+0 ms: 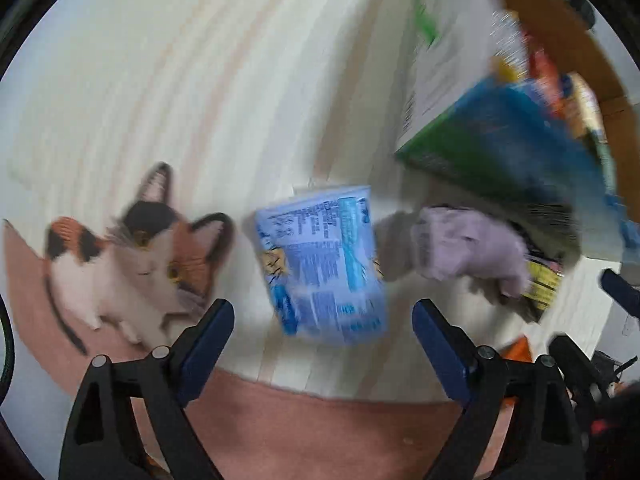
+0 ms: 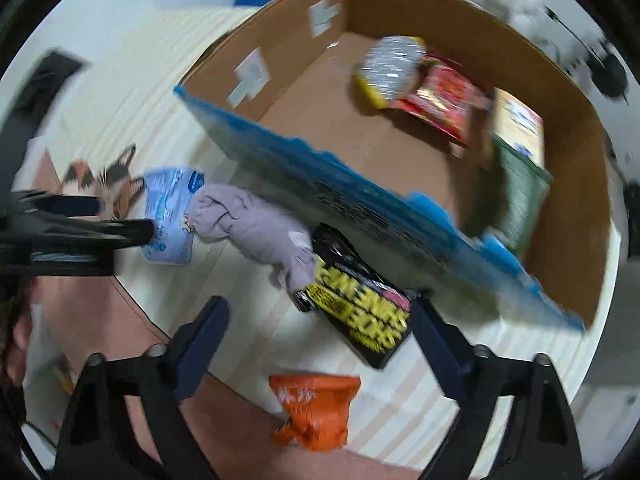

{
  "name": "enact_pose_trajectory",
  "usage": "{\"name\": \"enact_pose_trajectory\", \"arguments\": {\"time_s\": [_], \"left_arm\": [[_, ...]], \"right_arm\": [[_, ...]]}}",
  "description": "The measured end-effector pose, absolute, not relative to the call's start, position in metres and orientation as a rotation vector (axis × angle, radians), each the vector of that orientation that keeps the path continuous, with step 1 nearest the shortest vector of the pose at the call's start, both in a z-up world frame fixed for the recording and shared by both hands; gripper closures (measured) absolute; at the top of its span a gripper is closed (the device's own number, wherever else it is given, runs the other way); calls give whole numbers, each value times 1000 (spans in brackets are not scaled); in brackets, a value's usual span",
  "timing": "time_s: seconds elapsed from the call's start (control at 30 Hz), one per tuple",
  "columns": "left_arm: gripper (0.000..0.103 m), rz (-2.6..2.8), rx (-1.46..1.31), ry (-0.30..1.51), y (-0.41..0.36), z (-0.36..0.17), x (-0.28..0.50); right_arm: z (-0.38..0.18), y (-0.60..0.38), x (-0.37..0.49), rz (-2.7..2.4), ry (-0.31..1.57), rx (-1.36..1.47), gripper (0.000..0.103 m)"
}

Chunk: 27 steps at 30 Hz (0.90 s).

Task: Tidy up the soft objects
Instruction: 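Grasp the blue wipes pack with the left tool while the right grasps the lilac sock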

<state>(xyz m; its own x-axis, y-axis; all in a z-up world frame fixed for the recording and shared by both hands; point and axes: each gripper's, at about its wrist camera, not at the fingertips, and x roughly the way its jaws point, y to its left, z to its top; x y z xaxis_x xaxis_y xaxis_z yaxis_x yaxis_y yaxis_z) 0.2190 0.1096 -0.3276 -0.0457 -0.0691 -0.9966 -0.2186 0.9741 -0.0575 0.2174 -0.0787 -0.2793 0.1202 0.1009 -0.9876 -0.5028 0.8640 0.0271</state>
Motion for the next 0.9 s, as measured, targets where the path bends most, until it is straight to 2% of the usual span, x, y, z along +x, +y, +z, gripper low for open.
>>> {"name": "enact_pose_trajectory", "arguments": {"time_s": [0.07, 0.13, 0.27, 0.43, 0.5, 0.6, 0.63, 0.7, 0.73, 0.9], "left_arm": [[15, 124, -216, 1640, 108, -346, 222], [42, 127, -224, 1647, 110, -355, 218], [45, 146, -265, 1617, 123, -357, 194], [45, 192, -312, 1609, 138, -358, 158], [45, 210, -323, 1604, 142, -358, 147], [45, 217, -333, 1595, 143, -358, 140], [45, 217, -331, 1595, 144, -358, 141], [45, 218, -320, 1591, 142, -358, 137], [45, 217, -317, 1590, 144, -358, 137], [42, 216, -314, 1593, 147, -357, 132]], "right_arm": [[-284, -69, 221, 476, 1383, -402, 14], [-288, -55, 224, 507, 1369, -474, 15], [-304, -22, 224, 578, 1333, -643, 25], [-331, 16, 218, 636, 1253, -885, 27], [-340, 25, 213, 650, 1234, -969, 37], [-356, 31, 212, 620, 1237, -1037, 42], [-360, 30, 215, 605, 1257, -1026, 43], [-364, 26, 221, 582, 1316, -957, 54], [-363, 22, 226, 582, 1360, -896, 56], [-362, -16, 249, 631, 1740, -275, 56]]}}
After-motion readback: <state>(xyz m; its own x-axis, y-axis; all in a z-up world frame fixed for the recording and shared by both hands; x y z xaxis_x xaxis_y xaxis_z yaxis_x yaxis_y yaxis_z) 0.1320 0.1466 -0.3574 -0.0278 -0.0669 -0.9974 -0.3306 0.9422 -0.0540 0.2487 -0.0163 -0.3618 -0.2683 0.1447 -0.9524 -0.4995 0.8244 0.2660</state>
